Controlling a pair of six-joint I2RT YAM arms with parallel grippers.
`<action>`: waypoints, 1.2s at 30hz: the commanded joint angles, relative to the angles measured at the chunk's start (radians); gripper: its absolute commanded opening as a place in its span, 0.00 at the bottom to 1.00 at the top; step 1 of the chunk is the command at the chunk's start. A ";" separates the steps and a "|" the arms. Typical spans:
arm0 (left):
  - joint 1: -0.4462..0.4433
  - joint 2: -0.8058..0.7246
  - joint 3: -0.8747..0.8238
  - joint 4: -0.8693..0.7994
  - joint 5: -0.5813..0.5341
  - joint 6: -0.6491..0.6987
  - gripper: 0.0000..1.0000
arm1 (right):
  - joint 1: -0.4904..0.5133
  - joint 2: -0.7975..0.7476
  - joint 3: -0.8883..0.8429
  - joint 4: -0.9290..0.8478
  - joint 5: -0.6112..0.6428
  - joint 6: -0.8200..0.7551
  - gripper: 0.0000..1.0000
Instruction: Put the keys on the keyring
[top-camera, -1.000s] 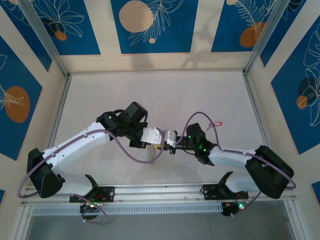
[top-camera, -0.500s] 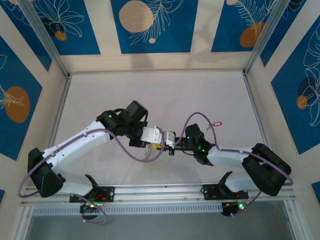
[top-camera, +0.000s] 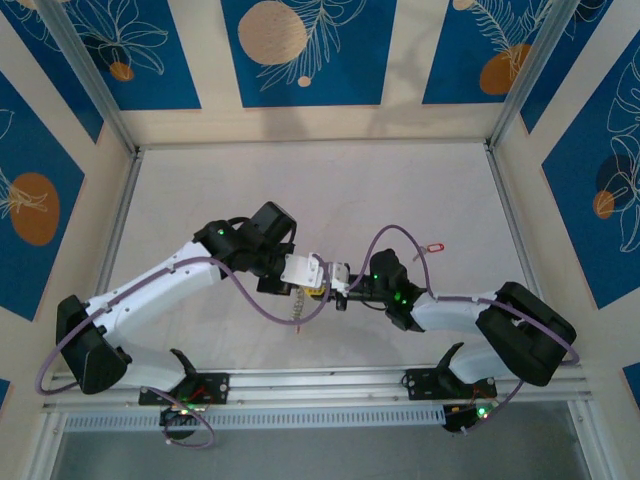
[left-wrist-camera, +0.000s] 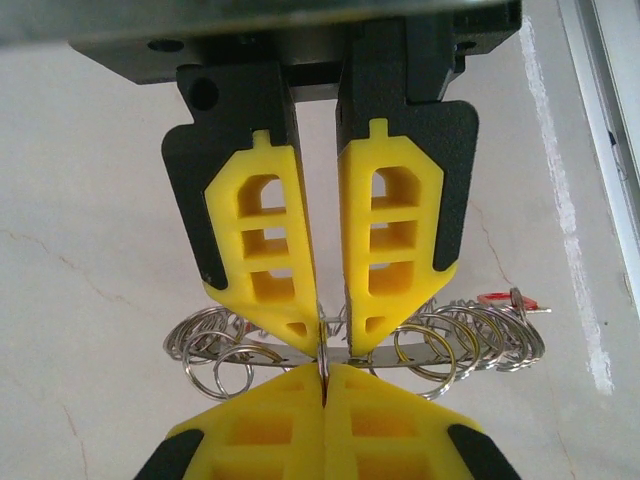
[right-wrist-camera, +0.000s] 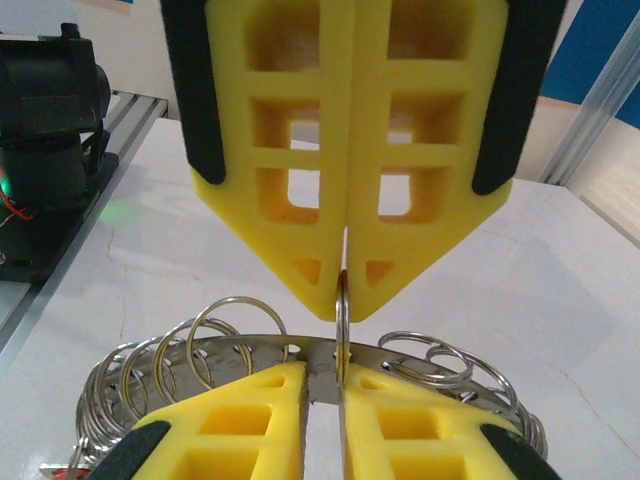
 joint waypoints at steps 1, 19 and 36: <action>-0.009 0.006 0.029 -0.013 0.008 0.027 0.00 | 0.006 -0.004 -0.009 0.091 0.009 0.017 0.18; -0.009 0.028 0.054 -0.016 0.010 0.002 0.00 | 0.001 -0.031 -0.030 0.076 0.009 0.029 0.15; 0.150 -0.211 -0.215 0.272 0.395 -0.078 0.38 | -0.057 -0.038 -0.117 0.392 -0.070 0.156 0.00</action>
